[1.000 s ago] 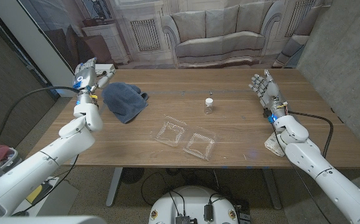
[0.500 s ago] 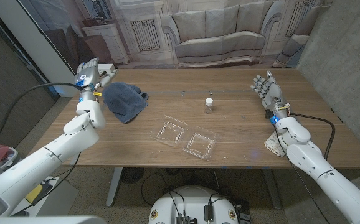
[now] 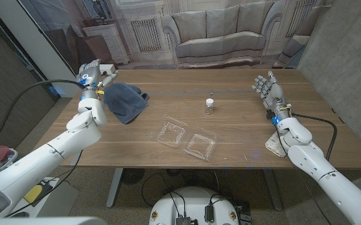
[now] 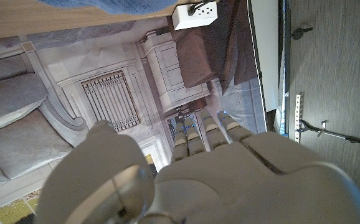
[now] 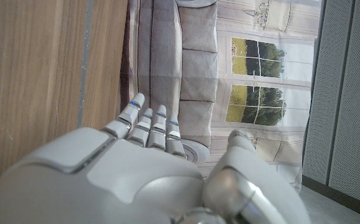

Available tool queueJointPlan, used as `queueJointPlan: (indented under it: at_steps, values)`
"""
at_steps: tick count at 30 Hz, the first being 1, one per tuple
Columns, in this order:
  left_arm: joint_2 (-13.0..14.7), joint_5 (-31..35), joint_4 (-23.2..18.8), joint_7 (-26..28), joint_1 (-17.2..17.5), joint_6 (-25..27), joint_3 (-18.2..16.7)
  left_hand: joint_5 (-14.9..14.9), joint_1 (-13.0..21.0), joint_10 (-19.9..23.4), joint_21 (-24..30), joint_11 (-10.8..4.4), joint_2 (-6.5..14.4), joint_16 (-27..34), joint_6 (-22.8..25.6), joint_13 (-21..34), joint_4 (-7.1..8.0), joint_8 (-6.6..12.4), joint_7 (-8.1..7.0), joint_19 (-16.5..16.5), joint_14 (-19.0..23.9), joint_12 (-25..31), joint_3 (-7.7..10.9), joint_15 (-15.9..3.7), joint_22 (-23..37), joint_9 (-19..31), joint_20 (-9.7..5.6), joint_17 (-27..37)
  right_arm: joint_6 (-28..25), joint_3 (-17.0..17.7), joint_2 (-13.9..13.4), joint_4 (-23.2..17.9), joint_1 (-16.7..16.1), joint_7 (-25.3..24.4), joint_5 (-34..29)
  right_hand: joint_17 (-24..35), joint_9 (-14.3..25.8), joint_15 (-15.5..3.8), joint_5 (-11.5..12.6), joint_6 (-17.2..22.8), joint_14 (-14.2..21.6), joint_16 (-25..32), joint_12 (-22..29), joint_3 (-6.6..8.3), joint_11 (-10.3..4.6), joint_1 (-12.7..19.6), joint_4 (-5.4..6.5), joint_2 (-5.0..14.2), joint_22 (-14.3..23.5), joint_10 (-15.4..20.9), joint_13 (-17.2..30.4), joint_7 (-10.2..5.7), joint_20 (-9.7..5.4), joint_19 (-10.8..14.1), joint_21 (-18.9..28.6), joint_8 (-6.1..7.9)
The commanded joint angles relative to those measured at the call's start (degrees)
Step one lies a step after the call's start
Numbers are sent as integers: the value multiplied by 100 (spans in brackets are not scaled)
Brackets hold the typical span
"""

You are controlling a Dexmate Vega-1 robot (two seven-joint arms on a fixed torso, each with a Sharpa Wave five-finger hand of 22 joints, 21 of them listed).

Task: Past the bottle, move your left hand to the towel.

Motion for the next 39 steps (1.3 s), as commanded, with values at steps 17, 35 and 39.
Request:
queueJointPlan:
  at_steps: [17, 35, 39]
  values:
    - [-147, -363, 574, -358, -669, 114, 376, 69, 75, 6, -28, -32, -32, -3, 32, 16, -5, -27, -19, -29, -30, -26, -65, -196, 9, 28, -256, 14, 1, -27, -3, -114, -31, -71, -67, 12, 17, 0, 26, 49, 77, -18, 21, -40, -5, -11, -1, 16, 11, 49, 13, -13, -40, 73, -69, 34]
    - [-345, -414, 1155, -501, -1108, -49, 757, 92, 101, 21, -32, -40, -28, -3, 55, 16, -11, -24, -27, -32, -27, -26, -91, -205, 10, 29, -256, 15, 5, -33, -5, -89, -37, -55, -71, 13, 18, 6, 26, 53, 83, -22, 11, -45, -18, -12, -5, 22, 12, 44, 14, -6, -44, 91, -102, 32]
    - [-394, -401, 1241, -499, -1182, -77, 829, 96, 105, 28, -32, -45, -27, -4, 58, 16, -11, -23, -30, -30, -28, -24, -95, -206, 10, 29, -258, 15, 8, -31, 7, -71, -34, -56, -60, 12, 18, 12, 26, 55, 86, -23, 11, -47, -20, -12, -7, 23, 12, 48, 14, -6, -44, 94, -111, 32]
